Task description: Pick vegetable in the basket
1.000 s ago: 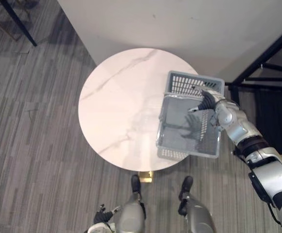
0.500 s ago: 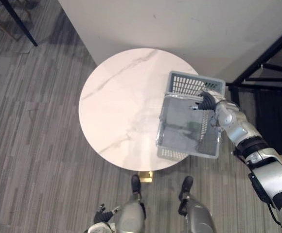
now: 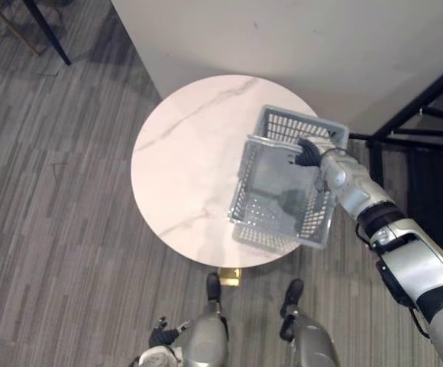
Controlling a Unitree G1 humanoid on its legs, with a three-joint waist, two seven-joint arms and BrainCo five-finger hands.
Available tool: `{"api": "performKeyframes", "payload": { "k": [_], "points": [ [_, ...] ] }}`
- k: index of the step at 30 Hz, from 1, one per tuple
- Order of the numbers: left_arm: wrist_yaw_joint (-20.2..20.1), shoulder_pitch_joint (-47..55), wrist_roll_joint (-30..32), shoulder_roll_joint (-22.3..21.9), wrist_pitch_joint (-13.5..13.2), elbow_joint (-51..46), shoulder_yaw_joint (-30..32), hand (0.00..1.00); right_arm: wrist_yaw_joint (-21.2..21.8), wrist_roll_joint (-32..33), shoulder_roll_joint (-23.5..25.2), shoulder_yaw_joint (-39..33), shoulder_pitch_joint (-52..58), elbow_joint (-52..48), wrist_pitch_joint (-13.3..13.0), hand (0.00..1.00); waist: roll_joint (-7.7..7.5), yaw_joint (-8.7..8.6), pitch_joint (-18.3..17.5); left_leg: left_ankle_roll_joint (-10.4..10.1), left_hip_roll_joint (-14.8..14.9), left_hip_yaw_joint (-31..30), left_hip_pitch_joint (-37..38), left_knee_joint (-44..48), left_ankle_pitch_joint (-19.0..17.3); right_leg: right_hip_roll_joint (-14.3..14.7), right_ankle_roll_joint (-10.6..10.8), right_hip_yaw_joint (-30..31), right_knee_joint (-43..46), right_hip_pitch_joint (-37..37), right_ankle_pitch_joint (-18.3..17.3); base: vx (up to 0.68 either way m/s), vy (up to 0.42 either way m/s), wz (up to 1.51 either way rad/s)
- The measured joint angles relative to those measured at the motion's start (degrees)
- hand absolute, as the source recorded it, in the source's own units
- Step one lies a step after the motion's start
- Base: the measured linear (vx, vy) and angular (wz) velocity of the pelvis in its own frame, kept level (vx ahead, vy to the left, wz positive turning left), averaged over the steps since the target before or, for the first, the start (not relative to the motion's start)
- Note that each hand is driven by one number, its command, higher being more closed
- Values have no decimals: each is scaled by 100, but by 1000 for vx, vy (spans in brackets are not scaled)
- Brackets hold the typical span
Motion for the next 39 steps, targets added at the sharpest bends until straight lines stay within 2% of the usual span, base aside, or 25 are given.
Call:
{"api": "performKeyframes", "payload": {
  "k": [7, 12, 14, 15, 16, 19, 20, 25, 29, 35, 37, 39],
  "points": [
    [12, -12, 174, -12, 49, -7, 110, 0, 159, 3, 107, 600, -76, -873, -54, 100, -36, 26, -24, -16, 24, -11, 61, 1, 15, 25, 0, 19, -21, 81, 0, 6, -1, 1],
    [20, 26, 301, 49, 63, -1, 201, 0, 186, 15, 32, 975, 168, -1848, -254, 100, -209, -36, -175, -21, 35, 115, 138, -9, 16, 48, 1, 131, -51, 92, 1, 17, 2, -10],
    [28, 125, 409, 114, 121, -3, 206, 0, 193, 112, -128, 1193, 490, -2430, -436, 100, -351, -161, -283, -24, 37, 145, 222, -24, 14, 55, 2, 153, -78, 162, 2, 31, 0, -5],
    [30, 130, 425, 137, 143, 1, 206, 0, 195, 132, -187, 1221, 605, -2552, -487, 100, -373, -184, -314, -26, 35, 150, 263, -35, 12, 56, 4, 155, -91, 201, 3, 29, 3, -6],
    [35, 213, 494, 139, 170, 10, 200, 0, 229, 240, -347, 1351, 910, -2884, -551, 100, -412, -264, -500, -28, 30, 170, 292, -74, 11, 61, 25, 166, -140, 224, 18, 20, 5, -6],
    [40, 299, 651, 142, 177, 17, 195, 0, 313, 291, -696, 1439, 1445, -3436, -696, 100, -427, -288, -709, -36, 24, 314, 443, -138, 1, 88, 36, 319, -216, 287, 60, 32, 7, -23],
    [38, 357, 677, 141, 176, 22, 181, 0, 393, 407, -944, 1479, 1753, -3719, -779, 100, -419, -355, -872, -37, 20, 370, 456, -154, -1, 104, 34, 371, -300, 289, 117, 14, 3, -23],
    [1, 487, 866, 191, 182, 129, 67, 0, 535, 570, -1770, 1477, 2766, -4570, -930, 100, -396, -576, -1124, -38, 49, 628, 655, -157, -77, 189, 39, 634, -464, 384, 227, -6, -5, -29],
    [-45, 526, 967, 220, 179, 233, -100, 0, 715, 710, -2454, 1377, 3569, -4800, -1134, 100, -266, -698, -1353, -53, 73, 808, 752, -159, -133, 243, 48, 824, -497, 380, 232, -5, -14, -26],
    [-172, 647, 1128, 144, 179, 266, -313, 0, 630, 664, -2862, -50, 5352, -4908, -1152, 100, -19, -815, -1590, -116, 122, 932, 859, -157, -180, 318, 43, 920, -555, 438, 235, 26, -25, -10],
    [-214, 709, 1130, 106, 182, 307, -307, 0, 600, 629, -2966, -319, 5805, -5020, -1189, 100, 54, -926, -1648, -119, 123, 944, 895, -156, -208, 320, 45, 920, -585, 485, 232, 36, -12, -2],
    [-229, 732, 1149, 98, 183, 330, -306, 0, 567, 489, -3004, -492, 6112, -5024, -1259, 100, 76, -934, -1715, -134, 130, 966, 919, -140, -240, 327, 45, 935, -600, 507, 228, 35, -10, -6]
  ]
}}
